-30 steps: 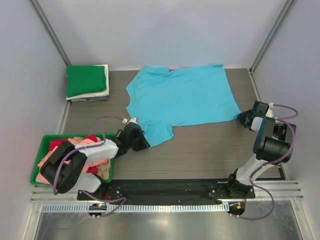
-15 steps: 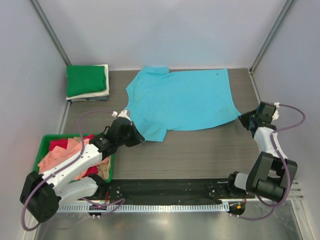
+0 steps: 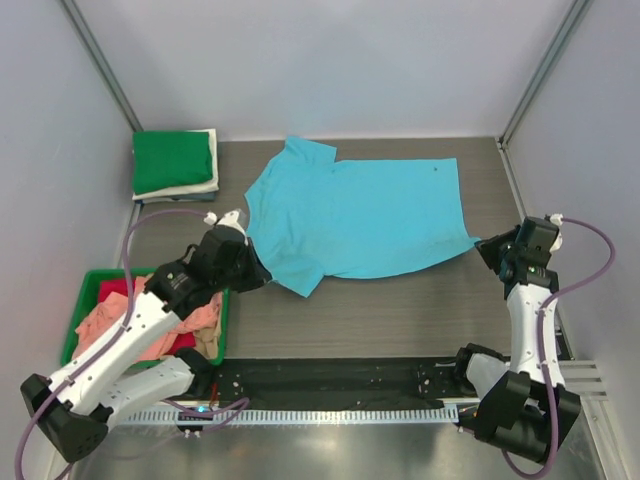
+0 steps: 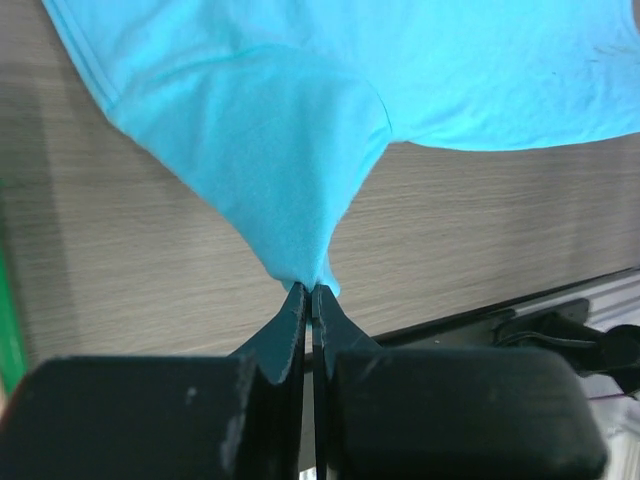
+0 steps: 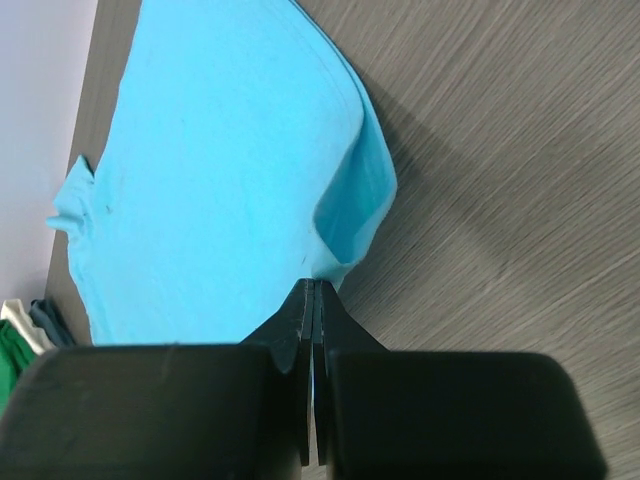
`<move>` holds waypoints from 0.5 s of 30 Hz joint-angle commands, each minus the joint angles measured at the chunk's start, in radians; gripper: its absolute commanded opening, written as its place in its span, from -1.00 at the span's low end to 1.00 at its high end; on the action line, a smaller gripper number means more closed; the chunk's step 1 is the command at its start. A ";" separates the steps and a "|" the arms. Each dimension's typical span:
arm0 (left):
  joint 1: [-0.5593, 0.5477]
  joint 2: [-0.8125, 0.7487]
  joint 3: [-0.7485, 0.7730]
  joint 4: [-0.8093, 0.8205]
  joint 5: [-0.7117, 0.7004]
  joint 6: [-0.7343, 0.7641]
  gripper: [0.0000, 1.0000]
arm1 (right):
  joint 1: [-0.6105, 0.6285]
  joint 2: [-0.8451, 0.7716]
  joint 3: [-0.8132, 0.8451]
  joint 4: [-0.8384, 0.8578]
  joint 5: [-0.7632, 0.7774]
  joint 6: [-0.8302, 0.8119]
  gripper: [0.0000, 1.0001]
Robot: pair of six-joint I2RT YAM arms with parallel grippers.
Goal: Fold and stack the t-shirts
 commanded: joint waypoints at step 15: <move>0.210 0.713 0.709 -0.154 0.054 0.487 -0.99 | 0.014 0.383 0.221 0.117 -0.045 0.030 -0.98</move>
